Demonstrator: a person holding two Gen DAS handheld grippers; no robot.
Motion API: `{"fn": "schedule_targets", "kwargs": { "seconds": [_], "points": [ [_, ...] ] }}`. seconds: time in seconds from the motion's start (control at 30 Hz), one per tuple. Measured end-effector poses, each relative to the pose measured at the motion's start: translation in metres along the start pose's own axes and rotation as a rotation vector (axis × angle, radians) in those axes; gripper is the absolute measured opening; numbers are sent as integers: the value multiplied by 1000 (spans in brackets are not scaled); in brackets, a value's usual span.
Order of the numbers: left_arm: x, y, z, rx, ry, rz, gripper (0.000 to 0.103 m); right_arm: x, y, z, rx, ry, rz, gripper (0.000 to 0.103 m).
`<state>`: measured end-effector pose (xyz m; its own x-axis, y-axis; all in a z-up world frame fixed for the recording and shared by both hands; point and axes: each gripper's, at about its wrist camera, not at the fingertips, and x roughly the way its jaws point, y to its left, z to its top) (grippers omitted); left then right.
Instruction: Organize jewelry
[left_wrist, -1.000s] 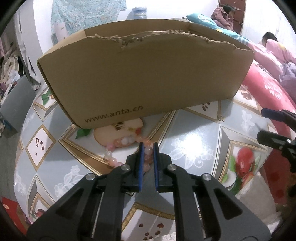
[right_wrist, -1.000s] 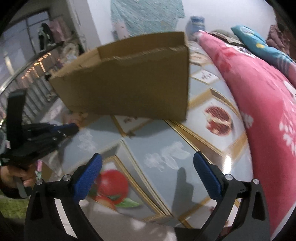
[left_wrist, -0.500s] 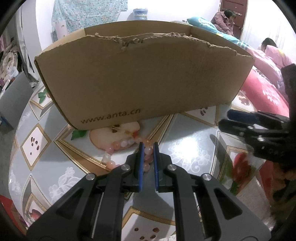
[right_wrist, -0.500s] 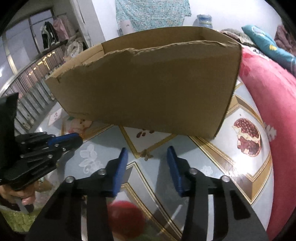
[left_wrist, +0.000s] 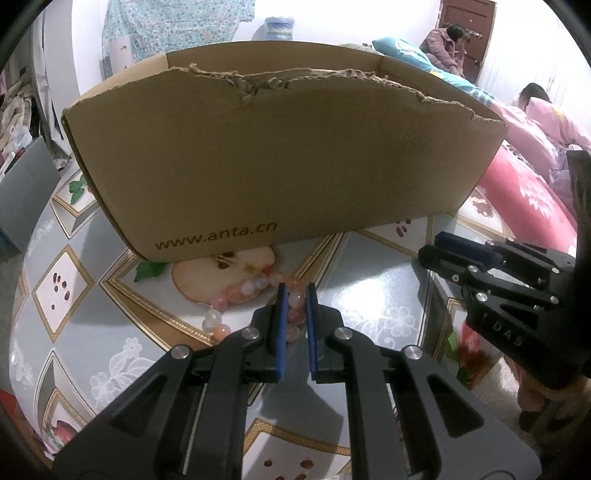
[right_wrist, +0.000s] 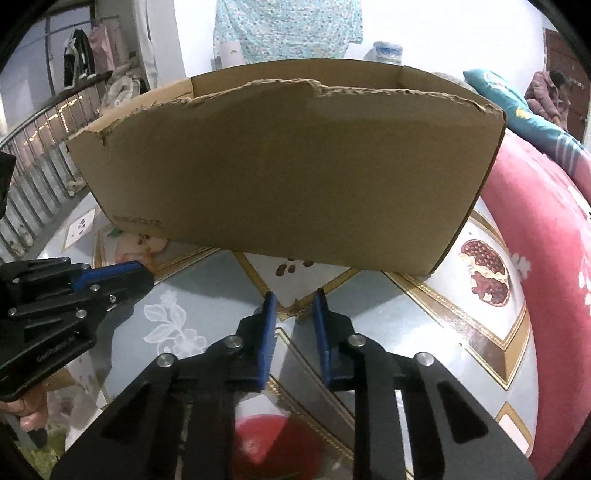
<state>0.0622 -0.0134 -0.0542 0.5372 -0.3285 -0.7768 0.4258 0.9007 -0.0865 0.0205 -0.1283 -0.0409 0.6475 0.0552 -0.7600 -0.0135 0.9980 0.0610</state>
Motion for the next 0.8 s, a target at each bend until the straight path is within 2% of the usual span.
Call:
{"fn": "schedule_targets", "kwargs": {
  "seconds": [0.13, 0.6, 0.8],
  "points": [
    [-1, 2, 0, -3, -1, -2, 8, 2, 4, 2, 5, 8, 11, 8],
    [-1, 3, 0, -4, -3, -6, 8, 0, -6, 2, 18, 13, 66, 8],
    [-7, 9, 0, -26, -16, -37, 8, -16, -3, 1, -15, -32, 81, 8]
  ]
}}
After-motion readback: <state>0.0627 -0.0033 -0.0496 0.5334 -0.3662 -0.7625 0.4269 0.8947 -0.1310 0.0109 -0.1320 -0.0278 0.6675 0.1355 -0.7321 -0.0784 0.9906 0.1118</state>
